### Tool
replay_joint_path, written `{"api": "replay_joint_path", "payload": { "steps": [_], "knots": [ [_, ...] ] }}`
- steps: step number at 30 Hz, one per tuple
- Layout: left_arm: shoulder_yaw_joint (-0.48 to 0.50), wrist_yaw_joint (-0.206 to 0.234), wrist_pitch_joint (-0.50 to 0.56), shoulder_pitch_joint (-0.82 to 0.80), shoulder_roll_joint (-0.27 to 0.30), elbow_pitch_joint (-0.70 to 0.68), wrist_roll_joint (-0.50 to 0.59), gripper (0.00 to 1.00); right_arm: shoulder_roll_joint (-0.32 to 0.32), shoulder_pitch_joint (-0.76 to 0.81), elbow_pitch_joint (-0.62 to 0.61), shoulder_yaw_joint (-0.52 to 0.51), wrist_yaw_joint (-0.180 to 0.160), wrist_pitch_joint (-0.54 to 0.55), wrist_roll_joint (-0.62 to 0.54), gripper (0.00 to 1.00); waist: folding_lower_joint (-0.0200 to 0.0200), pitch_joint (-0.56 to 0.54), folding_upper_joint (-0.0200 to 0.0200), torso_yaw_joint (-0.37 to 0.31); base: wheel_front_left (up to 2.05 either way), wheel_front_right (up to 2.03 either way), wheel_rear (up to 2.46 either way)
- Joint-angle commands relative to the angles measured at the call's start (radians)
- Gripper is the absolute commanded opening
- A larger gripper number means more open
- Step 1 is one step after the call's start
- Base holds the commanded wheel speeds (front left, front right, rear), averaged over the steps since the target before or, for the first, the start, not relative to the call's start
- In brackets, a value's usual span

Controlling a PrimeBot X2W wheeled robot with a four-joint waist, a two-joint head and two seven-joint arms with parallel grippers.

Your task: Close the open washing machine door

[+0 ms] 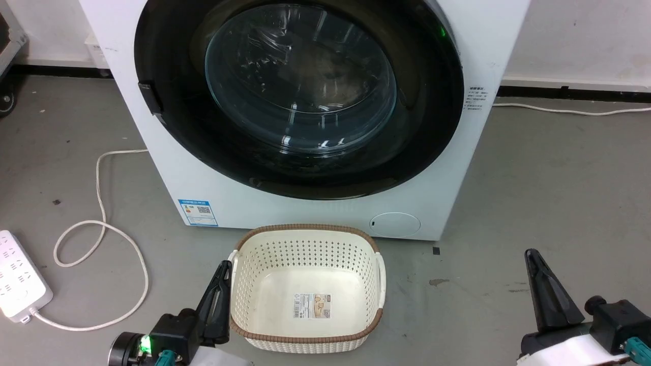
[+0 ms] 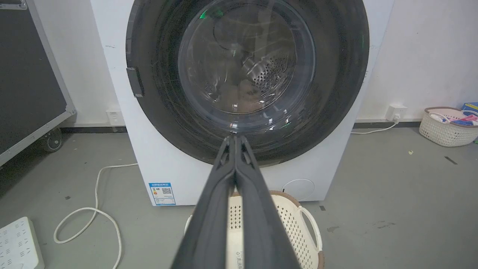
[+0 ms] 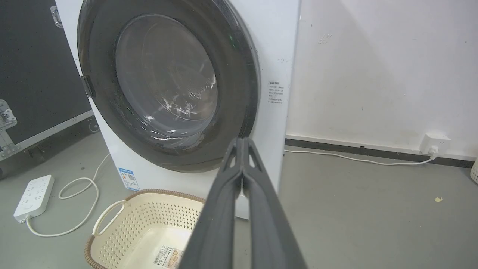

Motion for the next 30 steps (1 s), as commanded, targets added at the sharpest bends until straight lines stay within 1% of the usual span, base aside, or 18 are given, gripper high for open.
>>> {"api": "replay_joint_path", "payload": {
  "steps": [1,30],
  "knots": [
    [0.005,0.001,0.005,-0.002,-0.001,-0.004,0.003,0.00,0.001,-0.002,-0.003,0.003,0.000,0.006,-0.004,0.00,0.0000,0.000,-0.0001,0.000,0.00,0.00,0.00],
    [0.031,0.009,0.069,-0.010,-0.004,-0.020,0.021,0.00,0.006,-0.009,-0.016,0.017,0.000,0.070,-0.024,0.00,0.0000,-0.007,-0.0001,-0.003,0.00,0.00,0.00]
  ]
}}
